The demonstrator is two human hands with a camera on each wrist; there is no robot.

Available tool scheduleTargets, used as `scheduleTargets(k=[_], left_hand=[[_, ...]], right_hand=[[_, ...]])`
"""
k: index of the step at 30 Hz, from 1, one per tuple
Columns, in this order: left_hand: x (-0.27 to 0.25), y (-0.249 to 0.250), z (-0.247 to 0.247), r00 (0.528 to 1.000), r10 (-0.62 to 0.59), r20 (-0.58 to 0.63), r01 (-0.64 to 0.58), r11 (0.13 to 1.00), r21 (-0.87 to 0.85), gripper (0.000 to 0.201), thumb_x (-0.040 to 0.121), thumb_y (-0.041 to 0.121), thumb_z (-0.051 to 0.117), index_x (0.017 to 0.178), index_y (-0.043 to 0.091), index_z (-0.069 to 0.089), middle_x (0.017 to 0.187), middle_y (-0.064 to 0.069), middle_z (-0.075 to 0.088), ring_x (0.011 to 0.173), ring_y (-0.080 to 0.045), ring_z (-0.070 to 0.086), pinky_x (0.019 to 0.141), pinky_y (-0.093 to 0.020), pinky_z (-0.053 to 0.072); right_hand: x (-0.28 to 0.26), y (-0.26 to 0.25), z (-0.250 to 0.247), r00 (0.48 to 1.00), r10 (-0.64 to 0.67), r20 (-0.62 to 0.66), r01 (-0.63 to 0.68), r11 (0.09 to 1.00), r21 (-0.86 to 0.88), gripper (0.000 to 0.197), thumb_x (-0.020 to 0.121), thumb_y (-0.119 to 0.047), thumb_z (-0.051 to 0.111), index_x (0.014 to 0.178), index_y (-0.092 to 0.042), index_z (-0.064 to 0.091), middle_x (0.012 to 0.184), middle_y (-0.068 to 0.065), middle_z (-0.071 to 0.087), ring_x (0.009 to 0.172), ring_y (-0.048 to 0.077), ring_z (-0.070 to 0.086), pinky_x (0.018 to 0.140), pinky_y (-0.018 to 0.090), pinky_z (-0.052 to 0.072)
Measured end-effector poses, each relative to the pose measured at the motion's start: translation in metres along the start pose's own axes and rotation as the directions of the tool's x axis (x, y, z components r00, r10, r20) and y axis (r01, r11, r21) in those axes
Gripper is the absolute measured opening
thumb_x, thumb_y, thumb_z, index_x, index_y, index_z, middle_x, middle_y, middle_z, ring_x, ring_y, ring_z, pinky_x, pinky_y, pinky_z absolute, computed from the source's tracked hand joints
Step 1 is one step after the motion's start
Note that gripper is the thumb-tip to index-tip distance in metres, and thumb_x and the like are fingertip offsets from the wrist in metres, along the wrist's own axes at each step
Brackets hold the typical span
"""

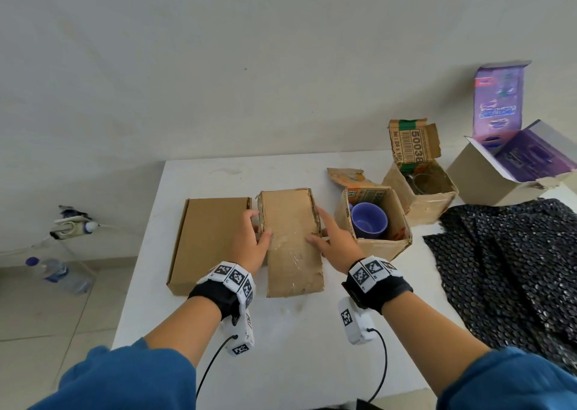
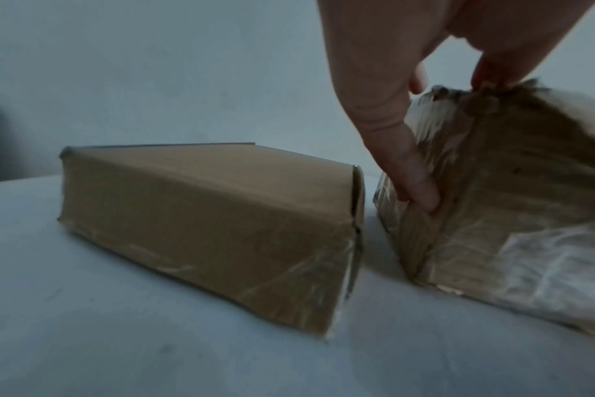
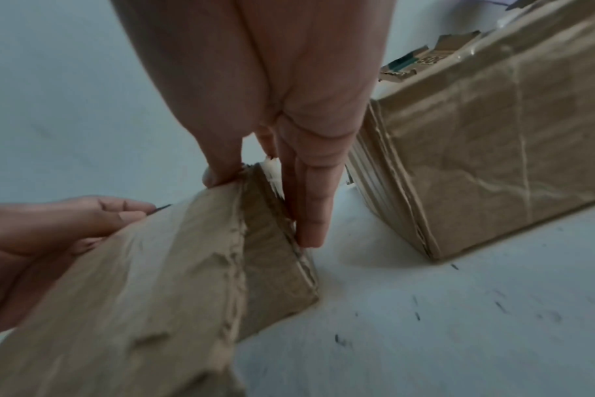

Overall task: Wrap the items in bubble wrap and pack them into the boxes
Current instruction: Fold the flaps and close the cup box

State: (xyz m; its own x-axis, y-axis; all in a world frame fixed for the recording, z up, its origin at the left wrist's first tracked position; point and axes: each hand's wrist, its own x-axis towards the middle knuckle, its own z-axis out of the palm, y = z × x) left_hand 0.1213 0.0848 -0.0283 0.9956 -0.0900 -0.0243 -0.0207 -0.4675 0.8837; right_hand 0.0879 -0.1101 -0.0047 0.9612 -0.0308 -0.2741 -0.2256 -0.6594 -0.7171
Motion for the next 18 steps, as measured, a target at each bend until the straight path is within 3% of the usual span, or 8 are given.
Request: scheduleTargets(k=[3,5,8,10,13,16,18], left_hand=[[-0.002,0.006,-0.005,0.997,0.054,0.049,-0.054,0.999,0.005,0.042,0.092,0.019,0.055,0.129,0.024,0.036,0.107,0.002,0.054,0.089,-0.019,0.057,0.080,-0.043,0.053],[-0.002,0.008,-0.015,0.993,0.068,0.097,-0.067,0.998,-0.013,0.035,0.091,0.028,0.058,0.123,0.031,0.044,0.107,0.008,0.055,0.091,-0.017,0.058,0.078,-0.042,0.054],[0.001,0.017,-0.030,0.986,0.042,0.163,-0.026,0.994,-0.103,0.030,0.088,0.035,0.062,0.116,0.033,0.054,0.106,0.009,0.055,0.096,-0.018,0.060,0.069,-0.030,0.056],[0.010,0.026,-0.035,0.980,-0.031,0.196,0.064,0.984,-0.164,0.035,0.085,0.035,0.065,0.118,0.030,0.055,0.110,0.002,0.056,0.097,-0.017,0.061,0.063,-0.024,0.055],[0.027,0.032,-0.036,0.969,-0.123,0.212,0.168,0.964,-0.208,0.042,0.083,0.034,0.068,0.123,0.027,0.056,0.121,-0.005,0.054,0.102,-0.019,0.061,0.068,-0.028,0.057],[0.041,0.034,-0.033,0.972,-0.135,0.193,0.171,0.967,-0.186,0.044,0.085,0.033,0.066,0.126,0.022,0.056,0.122,-0.005,0.053,0.092,-0.012,0.061,0.066,-0.023,0.056],[0.049,0.037,-0.031,0.977,-0.127,0.171,0.154,0.975,-0.157,0.042,0.086,0.036,0.065,0.125,0.023,0.056,0.120,-0.006,0.054,0.096,-0.017,0.060,0.069,-0.028,0.057]], right_hand=[[-0.001,0.003,-0.005,1.000,-0.026,0.013,0.026,1.000,-0.009,0.071,0.092,-0.041,0.055,0.149,-0.029,0.014,0.124,0.011,0.059,0.107,0.024,0.060,0.097,0.041,0.048],[-0.002,0.002,-0.015,0.998,-0.065,-0.001,0.065,0.998,-0.002,0.071,0.090,-0.043,0.057,0.148,-0.027,0.020,0.108,0.005,0.064,0.094,0.017,0.063,0.087,0.034,0.053],[-0.004,-0.008,-0.031,0.993,-0.114,-0.009,0.114,0.993,0.006,0.071,0.087,-0.046,0.060,0.146,-0.023,0.029,0.089,-0.001,0.066,0.077,0.008,0.063,0.070,0.018,0.049],[0.001,-0.017,-0.036,0.993,-0.117,-0.005,0.117,0.993,0.004,0.073,0.084,-0.051,0.061,0.145,-0.023,0.031,0.087,-0.005,0.063,0.077,0.006,0.061,0.069,0.018,0.048],[0.014,-0.029,-0.036,0.993,-0.101,-0.054,0.101,0.995,0.000,0.071,0.082,-0.050,0.064,0.141,-0.022,0.036,0.083,-0.009,0.054,0.078,0.008,0.056,0.063,0.017,0.043],[0.025,-0.033,-0.034,0.993,-0.044,-0.109,0.051,0.997,0.063,0.068,0.080,-0.047,0.069,0.132,-0.018,0.035,0.087,-0.001,0.055,0.083,0.017,0.058,0.065,0.021,0.046],[0.033,-0.032,-0.032,0.988,-0.003,-0.157,0.020,0.994,0.108,0.064,0.079,-0.046,0.071,0.121,-0.016,0.035,0.090,0.006,0.058,0.085,0.022,0.060,0.072,0.030,0.051]])
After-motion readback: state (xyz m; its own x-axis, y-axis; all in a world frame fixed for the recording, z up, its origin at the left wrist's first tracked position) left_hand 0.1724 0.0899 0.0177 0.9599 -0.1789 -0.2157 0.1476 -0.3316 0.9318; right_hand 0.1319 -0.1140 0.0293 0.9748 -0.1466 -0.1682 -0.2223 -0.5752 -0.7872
